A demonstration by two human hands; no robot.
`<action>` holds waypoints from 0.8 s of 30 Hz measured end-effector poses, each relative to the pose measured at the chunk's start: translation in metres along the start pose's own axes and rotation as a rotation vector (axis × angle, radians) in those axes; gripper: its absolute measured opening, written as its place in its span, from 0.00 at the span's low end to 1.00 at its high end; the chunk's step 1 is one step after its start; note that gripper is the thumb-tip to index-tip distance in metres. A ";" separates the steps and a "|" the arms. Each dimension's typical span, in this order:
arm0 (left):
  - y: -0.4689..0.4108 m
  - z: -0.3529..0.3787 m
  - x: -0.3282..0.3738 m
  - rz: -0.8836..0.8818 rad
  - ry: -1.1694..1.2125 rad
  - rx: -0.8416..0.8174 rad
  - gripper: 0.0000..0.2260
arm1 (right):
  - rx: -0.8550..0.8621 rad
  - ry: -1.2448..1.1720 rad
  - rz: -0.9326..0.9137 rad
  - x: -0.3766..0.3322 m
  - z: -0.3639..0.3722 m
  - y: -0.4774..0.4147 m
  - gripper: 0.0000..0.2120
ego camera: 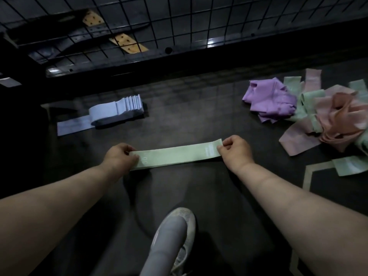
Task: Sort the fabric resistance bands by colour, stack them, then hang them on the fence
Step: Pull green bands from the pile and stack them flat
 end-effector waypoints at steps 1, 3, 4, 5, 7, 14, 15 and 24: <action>0.000 0.000 0.000 -0.005 -0.026 0.008 0.07 | -0.003 0.021 -0.002 -0.001 0.000 0.000 0.06; 0.003 0.001 -0.001 -0.019 -0.053 0.007 0.07 | -0.011 0.061 -0.009 -0.002 0.000 -0.001 0.07; 0.004 0.001 -0.002 -0.024 -0.053 0.003 0.08 | -0.017 0.075 -0.008 -0.001 0.000 -0.002 0.07; 0.006 0.001 -0.003 -0.026 -0.048 -0.002 0.08 | -0.029 0.081 -0.002 0.000 0.000 -0.002 0.07; 0.009 0.002 -0.004 -0.027 -0.032 -0.004 0.09 | -0.047 0.076 -0.002 0.001 0.000 -0.002 0.07; 0.017 -0.005 0.000 0.043 0.109 0.103 0.09 | -0.092 -0.211 -0.024 -0.004 0.002 -0.004 0.03; 0.017 -0.007 0.000 0.044 0.175 0.115 0.09 | -0.116 -0.350 0.012 -0.004 0.003 -0.004 0.02; 0.012 -0.014 0.005 -0.039 0.725 0.098 0.12 | -0.312 -1.006 0.146 -0.026 0.003 -0.009 0.07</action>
Point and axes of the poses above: each hand's wrist, its own y-axis away from the middle knuckle, its own z-axis out of the palm, x = y × z, the point moved 9 cm from there along -y, towards the middle knuckle, and after that the axes turned 15 degrees about -x, right-handed, at the moved point
